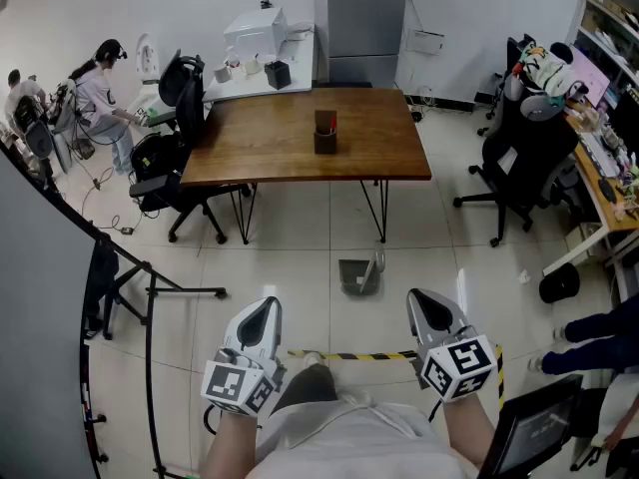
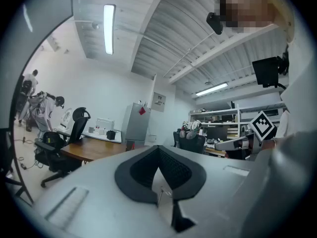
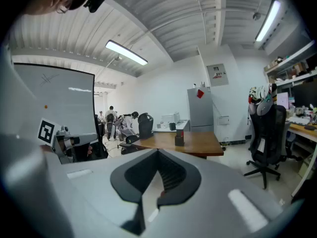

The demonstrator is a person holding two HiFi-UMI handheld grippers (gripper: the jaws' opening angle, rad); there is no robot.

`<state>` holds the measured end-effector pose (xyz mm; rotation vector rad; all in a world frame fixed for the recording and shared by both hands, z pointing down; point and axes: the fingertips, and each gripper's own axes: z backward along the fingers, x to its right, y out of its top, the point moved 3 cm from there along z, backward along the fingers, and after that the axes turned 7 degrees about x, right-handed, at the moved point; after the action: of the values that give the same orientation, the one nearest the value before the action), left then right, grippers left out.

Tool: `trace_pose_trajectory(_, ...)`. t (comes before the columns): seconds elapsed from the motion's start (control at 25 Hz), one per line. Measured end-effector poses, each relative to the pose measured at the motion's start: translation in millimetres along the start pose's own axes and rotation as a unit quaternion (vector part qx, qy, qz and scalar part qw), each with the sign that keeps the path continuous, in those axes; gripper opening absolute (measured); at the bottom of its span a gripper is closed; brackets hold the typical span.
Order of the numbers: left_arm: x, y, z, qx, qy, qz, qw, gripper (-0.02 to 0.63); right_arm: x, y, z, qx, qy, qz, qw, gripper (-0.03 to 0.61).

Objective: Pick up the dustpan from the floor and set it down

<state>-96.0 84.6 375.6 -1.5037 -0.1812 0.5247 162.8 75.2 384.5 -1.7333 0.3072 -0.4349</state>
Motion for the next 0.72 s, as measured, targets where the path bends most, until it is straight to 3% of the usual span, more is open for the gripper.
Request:
trace_pose_trajectory(0.24, -61, -19, -60, -0.014, 0.002, 0.007, 0.9999, 0.015, 27, -14, -80, -0.035, -0.016, -0.014, 0.999, 0.002)
trace_pose_trajectory(0.36, -101, -16, -97, -0.016, 0.006, -0.014, 0.9998, 0.015, 30, -16, -130, -0.061, -0.015, -0.007, 0.998, 0.002)
trace_pose_trajectory(0.52, -140, -4, -149, -0.010, -0.011, -0.030, 0.9994, 0.015, 47, -8, -181, -0.066, -0.044, -0.011, 0.997, 0.002)
trace_pose_trajectory(0.72, -160, -8, -191, -0.025, -0.022, -0.017, 0.9993, 0.015, 70, -13, -213, -0.089, -0.090, -0.016, 0.992, 0.002)
